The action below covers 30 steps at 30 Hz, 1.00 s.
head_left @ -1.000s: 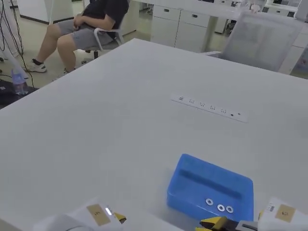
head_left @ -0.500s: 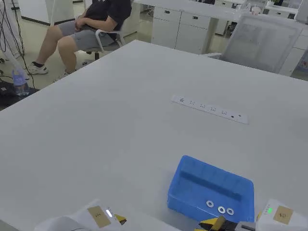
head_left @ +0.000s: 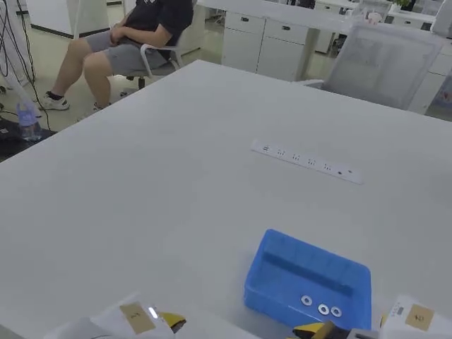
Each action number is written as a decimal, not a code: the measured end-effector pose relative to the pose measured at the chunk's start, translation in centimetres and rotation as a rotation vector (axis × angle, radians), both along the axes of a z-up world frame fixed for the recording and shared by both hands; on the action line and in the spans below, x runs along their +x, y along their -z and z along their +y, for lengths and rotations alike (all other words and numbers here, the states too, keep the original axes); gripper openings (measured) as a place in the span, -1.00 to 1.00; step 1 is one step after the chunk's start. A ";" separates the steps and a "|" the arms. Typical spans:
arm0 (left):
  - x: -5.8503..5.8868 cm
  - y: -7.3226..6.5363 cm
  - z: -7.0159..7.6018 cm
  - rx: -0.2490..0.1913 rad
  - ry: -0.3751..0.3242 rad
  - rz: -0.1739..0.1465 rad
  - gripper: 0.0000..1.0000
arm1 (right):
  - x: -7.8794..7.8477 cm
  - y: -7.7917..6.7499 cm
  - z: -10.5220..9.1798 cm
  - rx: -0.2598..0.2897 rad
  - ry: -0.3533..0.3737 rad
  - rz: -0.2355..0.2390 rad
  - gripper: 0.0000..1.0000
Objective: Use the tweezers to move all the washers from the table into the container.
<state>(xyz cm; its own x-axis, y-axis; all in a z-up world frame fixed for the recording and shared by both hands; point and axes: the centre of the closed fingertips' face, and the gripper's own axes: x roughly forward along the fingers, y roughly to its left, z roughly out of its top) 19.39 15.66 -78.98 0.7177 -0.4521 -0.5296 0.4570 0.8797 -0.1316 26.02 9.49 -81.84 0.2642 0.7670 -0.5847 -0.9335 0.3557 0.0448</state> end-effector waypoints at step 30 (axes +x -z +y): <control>-0.6 -6.3 0.5 -0.180 -0.170 -0.418 0.98 | -0.3 0.3 -0.8 -0.019 -0.003 -0.021 -0.95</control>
<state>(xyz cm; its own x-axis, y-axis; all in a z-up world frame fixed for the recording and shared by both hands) 18.84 16.13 -72.72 0.9239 -0.3683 -0.1040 0.3554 0.9264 -0.1242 25.76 8.69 -82.10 0.2740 0.7570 -0.5933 -0.9353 0.3533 0.0189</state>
